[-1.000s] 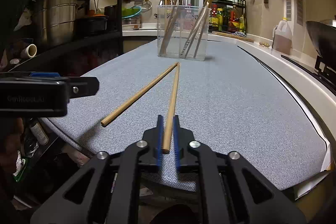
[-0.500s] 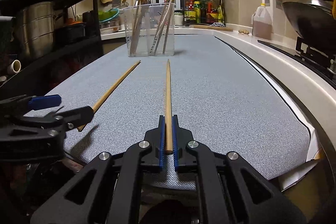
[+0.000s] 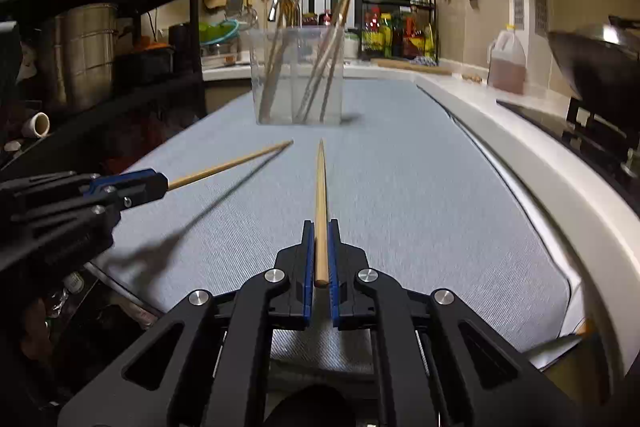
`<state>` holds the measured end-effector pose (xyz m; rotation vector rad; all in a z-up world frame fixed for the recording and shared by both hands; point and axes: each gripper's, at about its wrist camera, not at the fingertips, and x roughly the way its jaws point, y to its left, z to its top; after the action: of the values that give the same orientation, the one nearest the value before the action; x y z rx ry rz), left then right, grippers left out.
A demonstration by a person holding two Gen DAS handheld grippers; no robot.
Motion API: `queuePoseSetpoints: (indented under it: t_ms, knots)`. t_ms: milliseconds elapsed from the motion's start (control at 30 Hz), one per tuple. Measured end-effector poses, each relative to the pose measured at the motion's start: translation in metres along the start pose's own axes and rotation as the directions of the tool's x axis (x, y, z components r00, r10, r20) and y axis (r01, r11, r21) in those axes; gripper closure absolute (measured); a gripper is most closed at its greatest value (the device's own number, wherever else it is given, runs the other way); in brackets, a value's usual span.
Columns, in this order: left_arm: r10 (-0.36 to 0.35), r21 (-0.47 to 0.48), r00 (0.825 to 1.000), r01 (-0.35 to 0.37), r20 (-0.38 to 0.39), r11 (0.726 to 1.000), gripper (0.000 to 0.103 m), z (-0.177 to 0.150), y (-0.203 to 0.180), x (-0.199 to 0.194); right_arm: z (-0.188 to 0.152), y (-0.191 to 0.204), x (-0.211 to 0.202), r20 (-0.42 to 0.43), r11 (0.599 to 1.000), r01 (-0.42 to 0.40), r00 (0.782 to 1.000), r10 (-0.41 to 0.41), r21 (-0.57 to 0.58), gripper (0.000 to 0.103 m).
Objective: Organize utensils
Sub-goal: 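Lift both held chopsticks up over the container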
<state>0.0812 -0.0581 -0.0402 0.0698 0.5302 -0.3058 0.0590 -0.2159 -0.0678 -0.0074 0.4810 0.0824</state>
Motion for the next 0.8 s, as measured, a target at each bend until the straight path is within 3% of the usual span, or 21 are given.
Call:
queuePoseSetpoints:
  t_ms: [200,367,567,800]
  knots:
    - [-0.014,-0.011,0.994,0.015,0.111,1.000,0.097,0.036,0.012,-0.036,0.027,0.006,-0.021,0.082,1.000,-0.014,0.996,0.015,-0.007,0.096]
    - [-0.032,-0.006,0.987,0.033,0.160,0.999,0.097,0.064,0.022,-0.048,0.058,0.008,-0.030,0.131,0.999,-0.038,0.991,0.039,-0.010,0.096]
    - [-0.050,-0.009,0.983,0.053,0.178,0.999,0.097,0.091,0.033,-0.050,0.095,0.004,-0.025,0.146,0.997,-0.067,0.987,0.062,0.030,0.096]
    - [-0.037,0.008,0.989,0.036,0.146,0.999,0.097,0.116,0.037,-0.040,0.135,0.001,-0.011,0.127,0.994,-0.099,0.988,0.092,0.049,0.096]
